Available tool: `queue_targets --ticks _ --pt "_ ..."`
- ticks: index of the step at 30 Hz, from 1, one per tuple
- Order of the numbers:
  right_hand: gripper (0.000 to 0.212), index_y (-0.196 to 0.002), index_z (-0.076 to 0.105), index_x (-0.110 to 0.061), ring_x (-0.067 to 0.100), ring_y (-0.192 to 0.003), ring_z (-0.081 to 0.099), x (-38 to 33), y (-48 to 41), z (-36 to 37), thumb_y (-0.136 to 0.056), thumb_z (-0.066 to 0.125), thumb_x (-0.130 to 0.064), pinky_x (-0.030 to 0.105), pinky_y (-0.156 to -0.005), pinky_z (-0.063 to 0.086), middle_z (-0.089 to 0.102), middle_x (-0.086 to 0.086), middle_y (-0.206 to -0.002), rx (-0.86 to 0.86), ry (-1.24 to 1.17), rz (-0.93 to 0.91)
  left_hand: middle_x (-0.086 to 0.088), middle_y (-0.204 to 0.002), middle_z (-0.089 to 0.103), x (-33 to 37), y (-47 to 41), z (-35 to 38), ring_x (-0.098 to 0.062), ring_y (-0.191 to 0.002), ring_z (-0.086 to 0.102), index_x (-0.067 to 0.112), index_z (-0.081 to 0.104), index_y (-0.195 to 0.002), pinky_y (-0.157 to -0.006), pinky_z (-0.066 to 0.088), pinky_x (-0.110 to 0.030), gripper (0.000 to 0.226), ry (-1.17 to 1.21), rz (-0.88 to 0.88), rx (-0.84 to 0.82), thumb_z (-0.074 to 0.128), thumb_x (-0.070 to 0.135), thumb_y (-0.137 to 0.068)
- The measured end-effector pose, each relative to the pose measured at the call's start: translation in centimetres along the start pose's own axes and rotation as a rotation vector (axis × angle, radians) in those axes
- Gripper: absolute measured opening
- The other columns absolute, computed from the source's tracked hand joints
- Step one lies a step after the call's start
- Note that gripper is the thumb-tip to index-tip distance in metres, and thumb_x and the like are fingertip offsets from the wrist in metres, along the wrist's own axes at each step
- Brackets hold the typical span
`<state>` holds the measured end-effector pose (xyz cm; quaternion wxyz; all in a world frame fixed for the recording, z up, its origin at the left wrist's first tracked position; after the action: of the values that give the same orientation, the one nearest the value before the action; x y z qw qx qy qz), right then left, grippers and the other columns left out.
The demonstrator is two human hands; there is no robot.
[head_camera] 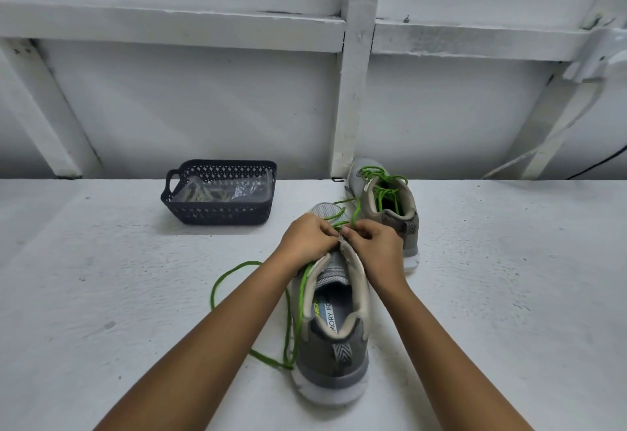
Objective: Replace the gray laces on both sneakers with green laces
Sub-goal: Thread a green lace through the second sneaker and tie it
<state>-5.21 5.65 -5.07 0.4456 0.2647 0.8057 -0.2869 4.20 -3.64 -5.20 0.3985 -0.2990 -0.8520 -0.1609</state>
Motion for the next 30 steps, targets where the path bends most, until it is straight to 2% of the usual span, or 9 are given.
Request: queue_targets --ticks 3,6,9,12,15,17,21,26,30 --pt "0.017 -0.071 0.070 -0.014 0.003 -0.060 0.053 0.1 0.1 0.1 -0.086 0.066 -0.019 0.011 -0.054 0.035 0.060 -0.006 -0.060 -0.005 0.015 0.016 -0.009 -0.087 0.072 0.0 -0.1 0.2 -0.023 -0.086 0.063 0.012 0.073 -0.078 -0.073 0.046 -0.029 0.016 -0.062 -0.008 -0.009 0.059 0.014 -0.085" --pt "0.032 -0.060 0.051 -0.018 0.010 -0.059 0.045 -0.1 0.1 0.2 -0.090 0.061 -0.021 0.024 -0.056 0.027 0.052 -0.003 -0.058 0.031 0.087 0.039 -0.012 -0.099 0.066 0.0 -0.3 0.3 -0.028 -0.094 0.060 0.017 0.062 -0.068 -0.072 0.041 -0.030 0.020 -0.217 0.003 -0.034 0.051 0.014 -0.085" --pt "0.018 -0.083 0.057 -0.005 0.027 -0.082 0.055 -0.2 -0.3 0.3 -0.093 0.053 -0.020 0.026 -0.064 0.026 0.064 0.014 -0.086 0.033 0.151 0.105 -0.005 -0.111 0.048 -0.3 -0.3 -0.3 -0.025 -0.096 0.054 0.023 0.050 -0.074 -0.080 0.038 -0.028 0.018 -0.186 -0.011 -0.032 0.046 0.015 -0.089" --pt "0.020 -0.096 0.056 0.000 0.033 -0.096 0.056 -0.2 -0.4 0.4 -0.094 0.047 -0.018 0.030 -0.070 0.031 0.064 0.020 -0.098 0.028 0.172 0.137 -0.004 -0.110 0.040 -1.1 0.0 -1.3 -0.021 -0.089 0.049 0.016 0.048 -0.087 -0.078 0.036 -0.027 0.012 0.007 -0.053 0.053 0.040 0.015 -0.095" --pt "0.019 -0.096 0.053 0.000 0.035 -0.096 0.056 -0.3 -0.4 0.4 -0.094 0.045 -0.017 0.031 -0.070 0.031 0.063 0.022 -0.098 0.024 0.169 0.152 -0.012 -0.104 0.056 -2.0 0.6 -2.6 -0.019 -0.085 0.056 0.017 0.045 -0.081 -0.075 0.047 -0.033 0.021 0.422 -0.117 0.173 0.037 0.012 -0.099" --pt "0.016 -0.094 0.051 -0.002 0.034 -0.095 0.055 -0.3 -0.4 0.4 -0.094 0.045 -0.017 0.030 -0.070 0.030 0.062 0.021 -0.098 0.016 0.167 0.157 -0.011 -0.096 0.062 -2.4 1.2 -3.8 -0.017 -0.084 0.063 0.015 0.042 -0.082 -0.072 0.050 -0.027 0.023 0.715 -0.114 0.217 0.031 0.010 -0.102" --pt "0.012 -0.088 0.046 -0.006 0.029 -0.089 0.053 -0.4 -0.3 0.5 -0.092 0.047 -0.017 0.029 -0.067 0.029 0.057 0.013 -0.089 0.003 0.165 0.158 -0.010 -0.071 0.054 -2.6 1.9 -6.2 -0.016 -0.058 0.064 0.011 0.037 -0.084 -0.067 0.057 -0.034 0.024 1.117 -0.020 0.315 0.024 0.006 -0.103" --pt "0.012 -0.088 0.046 -0.006 0.026 -0.082 0.049 -0.5 -0.2 0.5 -0.093 0.047 -0.017 0.029 -0.067 0.029 0.054 0.009 -0.086 0.003 0.182 0.150 -0.004 -0.064 0.045 -1.7 1.8 -5.7 -0.007 -0.041 0.048 0.016 0.040 -0.085 -0.052 0.048 -0.025 0.021 0.771 -0.014 0.322 0.030 0.007 -0.101" --pt "0.011 -0.092 0.049 -0.006 0.032 -0.092 0.055 -0.4 -0.2 0.4 -0.093 0.047 -0.017 0.030 -0.068 0.029 0.061 0.016 -0.094 0.008 0.189 0.139 -0.004 -0.073 0.057 -2.1 0.6 -4.9 -0.015 -0.056 0.055 0.010 0.053 -0.095 -0.056 0.048 -0.028 0.019 0.334 -0.158 0.155 0.041 0.026 -0.099"
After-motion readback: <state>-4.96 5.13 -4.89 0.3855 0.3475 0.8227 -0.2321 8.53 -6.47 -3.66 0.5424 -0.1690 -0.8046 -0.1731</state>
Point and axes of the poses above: each hand's wrist, its own y-axis away from the middle knuckle, its own z-axis out of the palm, x = y × z, the point moved 5 cm from there along -y, towards the middle knuckle
